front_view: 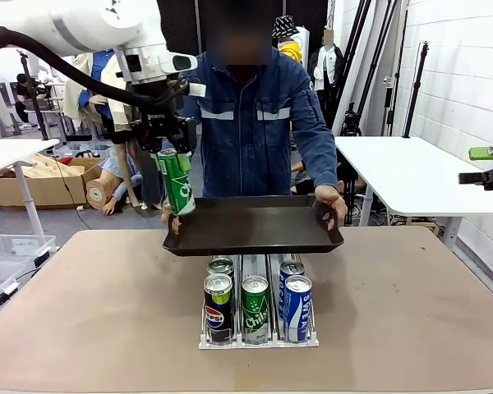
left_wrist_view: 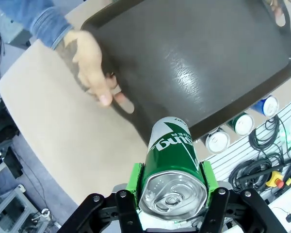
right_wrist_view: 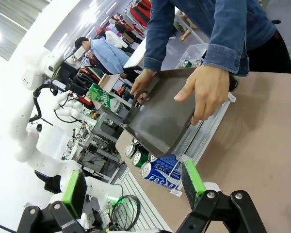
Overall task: Retrieve and hand over the desired beverage to the person.
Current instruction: Place the picked can on the Handle tray extended by the person.
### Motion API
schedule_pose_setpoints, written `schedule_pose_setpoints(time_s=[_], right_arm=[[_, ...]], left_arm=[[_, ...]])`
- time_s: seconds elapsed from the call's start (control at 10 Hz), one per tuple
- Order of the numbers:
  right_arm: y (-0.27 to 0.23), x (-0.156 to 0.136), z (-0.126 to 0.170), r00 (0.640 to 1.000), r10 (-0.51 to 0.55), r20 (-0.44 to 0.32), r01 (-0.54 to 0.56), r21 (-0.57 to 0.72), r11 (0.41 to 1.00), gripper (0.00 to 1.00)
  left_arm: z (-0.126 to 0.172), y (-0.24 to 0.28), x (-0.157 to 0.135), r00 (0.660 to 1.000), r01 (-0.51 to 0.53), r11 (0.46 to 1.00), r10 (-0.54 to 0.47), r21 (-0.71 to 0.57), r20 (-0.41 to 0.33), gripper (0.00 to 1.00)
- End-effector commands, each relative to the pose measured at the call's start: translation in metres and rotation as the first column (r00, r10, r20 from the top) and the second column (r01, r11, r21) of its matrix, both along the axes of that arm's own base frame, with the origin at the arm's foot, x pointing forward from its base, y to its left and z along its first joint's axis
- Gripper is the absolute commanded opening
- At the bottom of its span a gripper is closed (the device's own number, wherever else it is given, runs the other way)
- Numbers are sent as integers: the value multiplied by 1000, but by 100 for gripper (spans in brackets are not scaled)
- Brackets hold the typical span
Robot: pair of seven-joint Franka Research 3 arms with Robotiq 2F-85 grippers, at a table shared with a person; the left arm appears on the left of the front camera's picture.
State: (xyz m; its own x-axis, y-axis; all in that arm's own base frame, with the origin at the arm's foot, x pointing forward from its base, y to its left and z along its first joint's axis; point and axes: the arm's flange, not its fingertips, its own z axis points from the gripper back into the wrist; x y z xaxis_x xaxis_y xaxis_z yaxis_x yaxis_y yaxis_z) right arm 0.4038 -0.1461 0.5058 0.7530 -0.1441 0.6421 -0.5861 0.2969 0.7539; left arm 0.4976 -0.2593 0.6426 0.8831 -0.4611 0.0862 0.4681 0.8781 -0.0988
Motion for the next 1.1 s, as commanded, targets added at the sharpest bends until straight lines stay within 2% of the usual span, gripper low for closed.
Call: schedule_pose_setpoints(time_s=[0.0,0.4,1.0], right_arm=[[0,-1,1,1000,5,6,-5,13,1000,100],[0,-1,1,1000,5,6,-5,13,1000,100],[0,-1,1,1000,5,6,-5,13,1000,100]], left_arm=[[6,-24,19,1000,5,999,-4,40,-17,0],[-4,-56,49,999,-39,995,36,92,37,0],[-57,-68,79,1000,18,993,-17,115,-11,0]])
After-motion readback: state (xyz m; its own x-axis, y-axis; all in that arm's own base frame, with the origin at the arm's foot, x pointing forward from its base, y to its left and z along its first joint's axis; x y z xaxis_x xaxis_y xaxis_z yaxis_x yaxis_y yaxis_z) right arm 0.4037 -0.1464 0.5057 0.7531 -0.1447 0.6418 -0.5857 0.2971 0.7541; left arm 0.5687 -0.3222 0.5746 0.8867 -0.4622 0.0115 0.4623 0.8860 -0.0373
